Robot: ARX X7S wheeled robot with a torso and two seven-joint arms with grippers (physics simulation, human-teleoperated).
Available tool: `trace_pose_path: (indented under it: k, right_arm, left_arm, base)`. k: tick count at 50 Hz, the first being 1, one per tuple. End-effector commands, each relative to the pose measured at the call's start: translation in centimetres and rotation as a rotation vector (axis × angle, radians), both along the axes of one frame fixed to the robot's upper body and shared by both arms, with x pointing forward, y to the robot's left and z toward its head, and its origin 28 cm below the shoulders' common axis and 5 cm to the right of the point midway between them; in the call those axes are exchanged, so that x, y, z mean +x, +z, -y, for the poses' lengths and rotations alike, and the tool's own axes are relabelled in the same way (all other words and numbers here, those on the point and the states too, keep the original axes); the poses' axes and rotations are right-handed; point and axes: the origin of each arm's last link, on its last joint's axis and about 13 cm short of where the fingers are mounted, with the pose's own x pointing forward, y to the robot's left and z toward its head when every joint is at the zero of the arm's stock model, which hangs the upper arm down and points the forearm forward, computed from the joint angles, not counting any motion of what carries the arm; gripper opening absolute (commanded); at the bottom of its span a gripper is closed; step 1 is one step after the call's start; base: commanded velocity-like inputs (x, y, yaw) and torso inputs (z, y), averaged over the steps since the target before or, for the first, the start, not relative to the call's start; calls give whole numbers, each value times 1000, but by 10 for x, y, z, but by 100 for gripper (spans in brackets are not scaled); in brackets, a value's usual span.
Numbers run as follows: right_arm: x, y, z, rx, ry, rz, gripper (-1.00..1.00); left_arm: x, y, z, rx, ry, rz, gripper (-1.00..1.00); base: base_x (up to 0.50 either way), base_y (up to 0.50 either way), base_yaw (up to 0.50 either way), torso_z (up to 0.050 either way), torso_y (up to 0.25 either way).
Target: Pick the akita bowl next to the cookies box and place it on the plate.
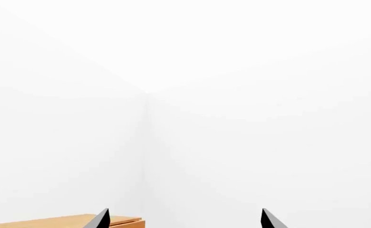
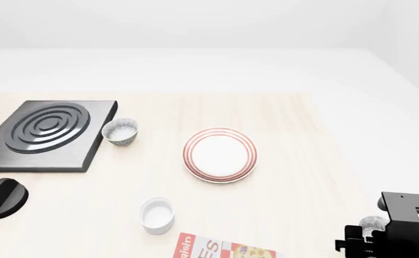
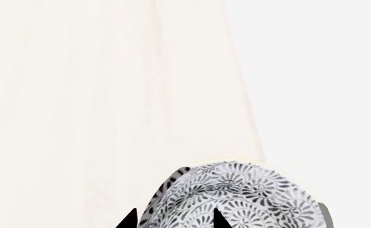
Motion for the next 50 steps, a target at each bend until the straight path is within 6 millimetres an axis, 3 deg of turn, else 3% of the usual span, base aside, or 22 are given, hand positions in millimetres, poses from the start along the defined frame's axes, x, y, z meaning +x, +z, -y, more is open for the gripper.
trace_pose_path:
  k: [1, 9, 17, 28, 33, 44, 50]
  right_arm:
    - [-3, -11, -10, 100, -4, -13, -100]
    - [10, 14, -14, 87, 42, 64, -100]
    - [35, 57, -21, 39, 115, 176, -100]
    - [65, 101, -34, -15, 201, 298, -100]
    - [76, 113, -47, -54, 280, 373, -100]
    - [113, 158, -89, -207, 558, 659, -100]
    - [129, 170, -109, -301, 677, 747, -100]
  left_arm:
    - [0, -1, 0, -1, 1, 0, 100]
    - [0, -1, 0, -1, 1, 0, 100]
    - [0, -1, 0, -1, 1, -1, 100]
    - [1, -1, 0, 0, 1, -2, 100]
    - [1, -1, 0, 1, 0, -3, 100]
    - [1, 0, 1, 4, -4, -2, 100]
    - [1, 0, 1, 5, -4, -2, 100]
  base:
    - [0, 0, 3, 0, 0]
    - [3, 0, 1, -1, 0]
    - [0, 0, 0, 0, 0]
    - [0, 0, 0, 0, 0]
    - [0, 0, 0, 0, 0]
    - [0, 0, 0, 0, 0]
    - [0, 0, 0, 0, 0]
